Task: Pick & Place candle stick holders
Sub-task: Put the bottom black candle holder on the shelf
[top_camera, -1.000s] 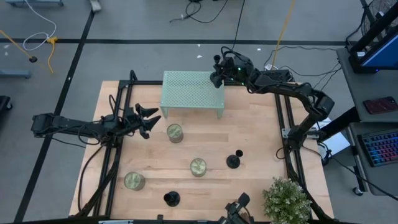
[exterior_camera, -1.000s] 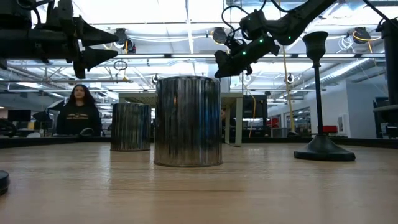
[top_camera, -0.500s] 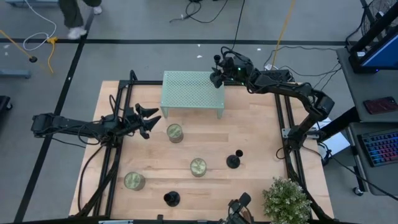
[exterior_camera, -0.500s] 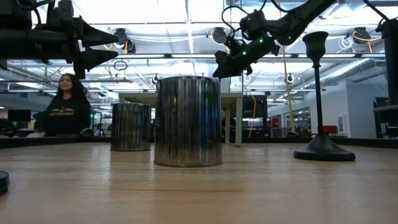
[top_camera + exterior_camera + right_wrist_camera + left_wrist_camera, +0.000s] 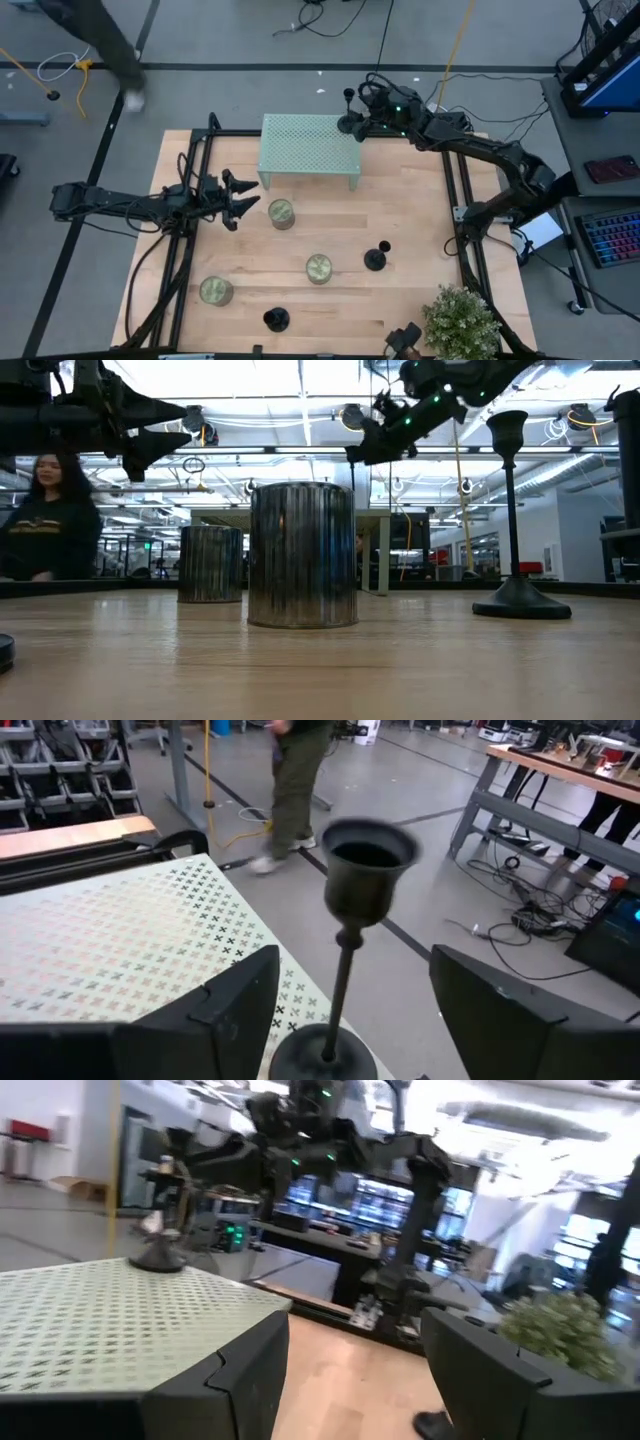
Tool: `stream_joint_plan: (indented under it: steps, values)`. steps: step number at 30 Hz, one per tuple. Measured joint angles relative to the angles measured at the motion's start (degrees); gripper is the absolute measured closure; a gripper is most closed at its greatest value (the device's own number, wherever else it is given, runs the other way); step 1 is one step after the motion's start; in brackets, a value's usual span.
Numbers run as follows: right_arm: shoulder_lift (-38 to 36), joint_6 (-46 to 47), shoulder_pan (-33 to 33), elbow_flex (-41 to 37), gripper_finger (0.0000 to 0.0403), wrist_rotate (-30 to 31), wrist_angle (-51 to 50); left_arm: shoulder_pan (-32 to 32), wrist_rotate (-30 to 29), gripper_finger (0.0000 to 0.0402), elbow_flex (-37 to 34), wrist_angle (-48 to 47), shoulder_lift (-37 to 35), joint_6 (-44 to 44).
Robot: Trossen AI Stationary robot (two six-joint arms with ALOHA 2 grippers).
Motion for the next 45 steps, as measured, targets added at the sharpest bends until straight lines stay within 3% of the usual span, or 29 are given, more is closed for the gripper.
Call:
stream_joint_plan:
  steps: [5, 11, 22, 28, 33, 39, 45]
  values:
    - [-4.06, 0.01, 0.74, -0.02, 0.0139, 0.03, -3.72, -2.68, 5.28, 0.0167, 0.01, 0.37, 0.0, 1.06]
    - [-9.36, -1.5, 2.65, -0.02, 0.0138, 0.02, -4.78, -9.71, 5.89, 0.0168, 3.2, -2.56, 2.57, 4.28]
    - [-19.2, -1.16, 11.51, 0.0, 0.0138, -0.19, -16.05, -23.85, 7.5, 0.0168, 18.57, -21.24, 24.05, 10.28]
    - [-21.05, -1.07, 19.19, 0.0, 0.0138, -0.24, -21.5, -28.21, 6.07, 0.0167, 20.65, -20.56, 32.86, 6.43]
    - [-21.02, -1.07, 25.51, 0.0, 0.0138, -0.26, -21.8, -31.58, 9.09, 0.0167, 20.69, -18.67, 37.37, 6.47]
    - [-20.99, -1.41, 30.97, 0.0, 0.0138, -0.26, -21.77, -35.79, 9.37, 0.0167, 20.72, -10.5, 44.04, 9.57]
    - [-20.99, -1.5, 32.85, 0.0, 0.0138, -0.24, -21.79, -38.33, 9.45, 0.0167, 20.74, -2.83, 51.23, 5.99]
